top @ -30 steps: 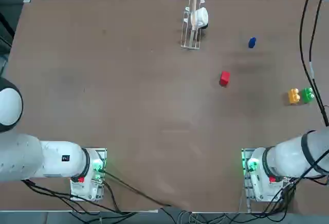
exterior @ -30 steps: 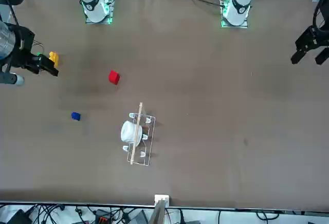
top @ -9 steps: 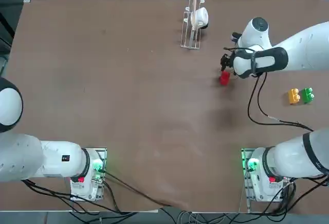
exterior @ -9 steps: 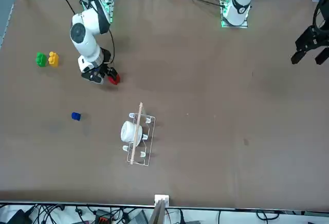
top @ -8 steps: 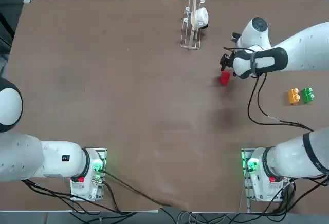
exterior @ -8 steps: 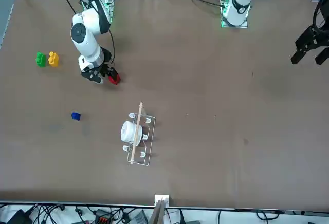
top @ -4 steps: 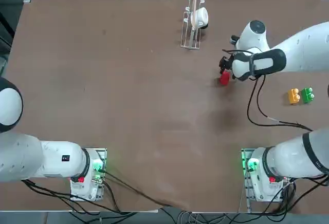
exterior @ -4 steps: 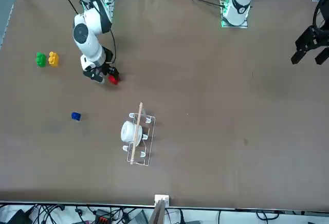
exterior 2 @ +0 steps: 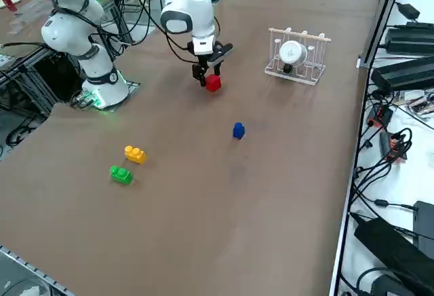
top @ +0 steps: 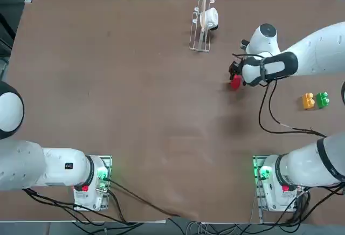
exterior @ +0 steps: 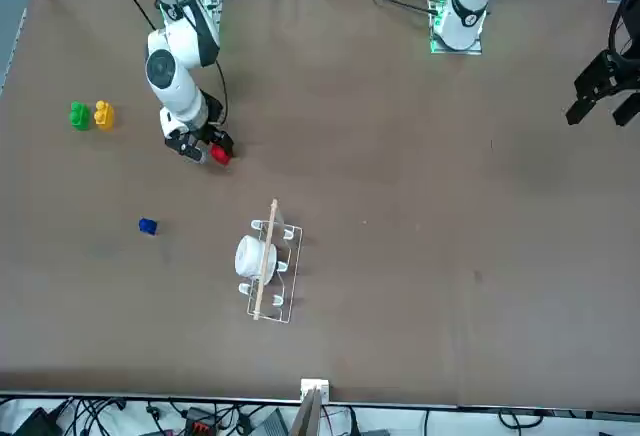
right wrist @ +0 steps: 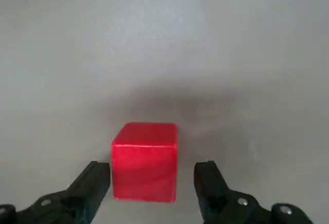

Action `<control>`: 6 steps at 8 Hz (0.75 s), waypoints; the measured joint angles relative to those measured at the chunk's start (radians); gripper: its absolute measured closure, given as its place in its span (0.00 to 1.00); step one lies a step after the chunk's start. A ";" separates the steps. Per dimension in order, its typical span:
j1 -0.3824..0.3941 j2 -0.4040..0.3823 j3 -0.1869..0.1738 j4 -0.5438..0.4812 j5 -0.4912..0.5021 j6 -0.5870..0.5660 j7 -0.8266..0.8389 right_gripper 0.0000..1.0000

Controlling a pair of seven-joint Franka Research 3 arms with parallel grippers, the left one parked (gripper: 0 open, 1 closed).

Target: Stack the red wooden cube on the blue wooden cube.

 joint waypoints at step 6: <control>0.006 0.021 0.002 0.001 0.000 0.000 0.007 0.30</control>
